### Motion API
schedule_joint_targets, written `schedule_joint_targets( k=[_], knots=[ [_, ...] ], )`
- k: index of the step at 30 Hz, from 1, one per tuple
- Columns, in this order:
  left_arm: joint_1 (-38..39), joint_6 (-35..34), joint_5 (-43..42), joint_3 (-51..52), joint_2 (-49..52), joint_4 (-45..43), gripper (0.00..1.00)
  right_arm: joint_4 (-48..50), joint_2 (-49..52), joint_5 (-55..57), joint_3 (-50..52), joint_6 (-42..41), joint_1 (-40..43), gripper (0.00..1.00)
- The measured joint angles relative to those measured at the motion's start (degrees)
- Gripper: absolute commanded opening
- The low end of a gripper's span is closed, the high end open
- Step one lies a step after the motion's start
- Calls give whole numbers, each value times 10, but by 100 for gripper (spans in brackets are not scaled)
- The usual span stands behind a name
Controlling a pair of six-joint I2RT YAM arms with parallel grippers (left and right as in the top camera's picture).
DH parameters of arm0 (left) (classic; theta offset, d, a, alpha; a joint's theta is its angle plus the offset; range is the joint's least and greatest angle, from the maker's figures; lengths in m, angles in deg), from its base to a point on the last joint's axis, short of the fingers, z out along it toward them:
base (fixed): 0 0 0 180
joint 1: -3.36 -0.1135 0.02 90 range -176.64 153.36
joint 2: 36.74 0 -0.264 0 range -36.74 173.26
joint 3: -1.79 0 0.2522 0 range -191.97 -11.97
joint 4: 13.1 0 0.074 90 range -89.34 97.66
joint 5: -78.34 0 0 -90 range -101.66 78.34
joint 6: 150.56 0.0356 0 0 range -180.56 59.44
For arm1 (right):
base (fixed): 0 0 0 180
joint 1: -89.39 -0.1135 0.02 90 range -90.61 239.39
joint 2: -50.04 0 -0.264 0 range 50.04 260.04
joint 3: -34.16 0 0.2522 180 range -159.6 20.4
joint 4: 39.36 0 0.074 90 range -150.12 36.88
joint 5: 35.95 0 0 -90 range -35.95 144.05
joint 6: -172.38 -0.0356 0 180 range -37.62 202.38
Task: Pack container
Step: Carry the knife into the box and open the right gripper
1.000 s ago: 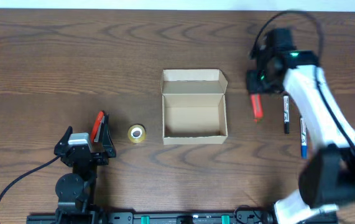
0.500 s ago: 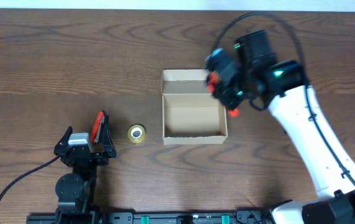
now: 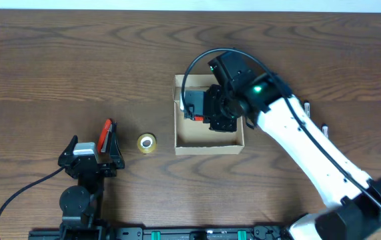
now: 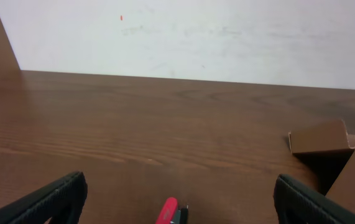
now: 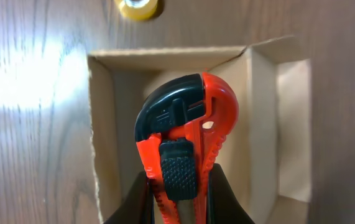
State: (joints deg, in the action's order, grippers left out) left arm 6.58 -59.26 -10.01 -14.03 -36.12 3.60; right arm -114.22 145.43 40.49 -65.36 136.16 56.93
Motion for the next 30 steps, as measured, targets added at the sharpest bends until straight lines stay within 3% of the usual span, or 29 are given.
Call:
schedule_joint_targets(
  k=[11, 20, 21, 23, 25, 30],
  knots=[
    [0, 0, 0, 0, 0, 0, 95, 9, 169, 21, 1, 13, 3, 1],
    [0, 0, 0, 0, 0, 0, 96, 14, 209, 25, 1, 13, 3, 2],
    [0, 0, 0, 0, 0, 0, 95, 14, 209, 25, 1, 13, 3, 4],
    [0, 0, 0, 0, 0, 0, 95, 14, 209, 25, 1, 13, 3, 20],
    [0, 0, 0, 0, 0, 0, 95, 14, 209, 25, 1, 15, 5, 21],
    [0, 0, 0, 0, 0, 0, 95, 15, 209, 25, 1, 12, 9, 37]
  ],
)
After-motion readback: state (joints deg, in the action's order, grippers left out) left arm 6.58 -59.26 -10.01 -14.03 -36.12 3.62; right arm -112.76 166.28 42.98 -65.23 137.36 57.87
